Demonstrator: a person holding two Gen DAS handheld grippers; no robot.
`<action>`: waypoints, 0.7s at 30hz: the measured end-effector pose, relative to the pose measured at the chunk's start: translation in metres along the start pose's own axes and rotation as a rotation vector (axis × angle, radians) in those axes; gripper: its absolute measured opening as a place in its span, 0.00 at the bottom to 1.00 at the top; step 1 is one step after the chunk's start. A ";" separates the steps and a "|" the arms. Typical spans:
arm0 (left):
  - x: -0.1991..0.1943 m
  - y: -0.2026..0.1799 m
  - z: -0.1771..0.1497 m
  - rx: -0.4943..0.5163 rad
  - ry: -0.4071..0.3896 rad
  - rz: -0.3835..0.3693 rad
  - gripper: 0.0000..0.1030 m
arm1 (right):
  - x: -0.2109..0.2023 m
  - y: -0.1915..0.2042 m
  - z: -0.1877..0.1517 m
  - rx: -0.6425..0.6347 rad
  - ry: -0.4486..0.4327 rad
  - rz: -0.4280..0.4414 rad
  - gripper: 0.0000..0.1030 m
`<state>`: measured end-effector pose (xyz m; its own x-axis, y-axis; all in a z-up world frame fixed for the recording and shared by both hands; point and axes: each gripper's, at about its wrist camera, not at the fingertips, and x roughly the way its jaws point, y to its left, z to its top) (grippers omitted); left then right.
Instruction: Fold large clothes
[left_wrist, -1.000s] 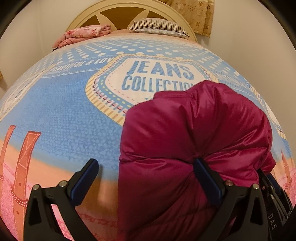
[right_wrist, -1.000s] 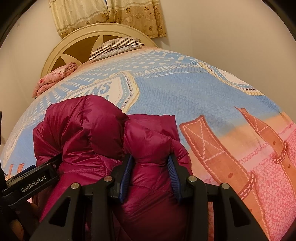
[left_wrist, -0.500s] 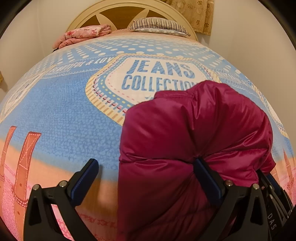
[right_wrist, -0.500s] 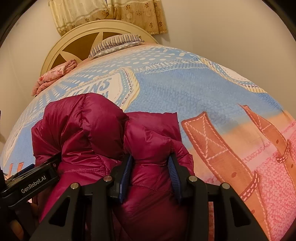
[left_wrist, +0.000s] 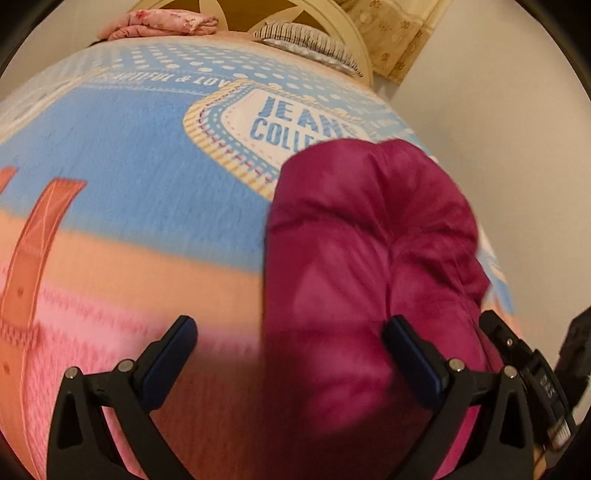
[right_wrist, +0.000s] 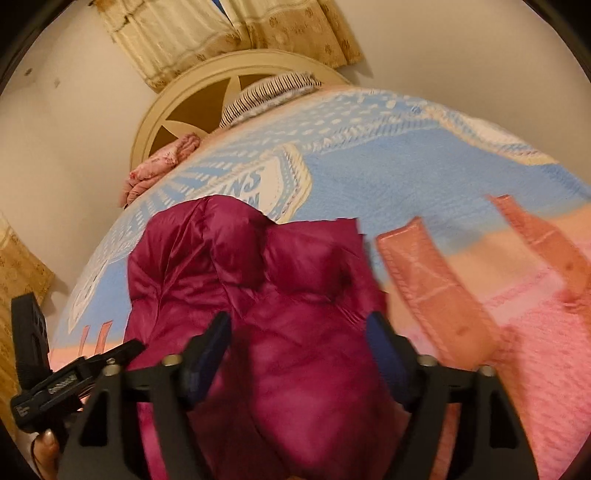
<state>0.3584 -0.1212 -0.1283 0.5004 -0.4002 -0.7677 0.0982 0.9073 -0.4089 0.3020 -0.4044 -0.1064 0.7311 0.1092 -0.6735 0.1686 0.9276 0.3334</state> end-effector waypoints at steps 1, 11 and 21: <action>-0.003 -0.001 -0.004 0.006 -0.003 -0.017 1.00 | -0.006 -0.004 -0.003 -0.005 -0.004 -0.005 0.77; -0.006 -0.013 -0.016 0.076 0.024 -0.137 1.00 | -0.003 -0.037 -0.015 0.095 0.083 0.159 0.77; -0.039 -0.046 -0.038 0.283 -0.067 -0.102 0.51 | -0.001 -0.019 -0.026 0.117 0.166 0.285 0.28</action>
<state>0.3019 -0.1517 -0.0980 0.5300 -0.4904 -0.6918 0.3818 0.8665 -0.3217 0.2811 -0.4129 -0.1292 0.6437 0.4237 -0.6373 0.0549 0.8051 0.5906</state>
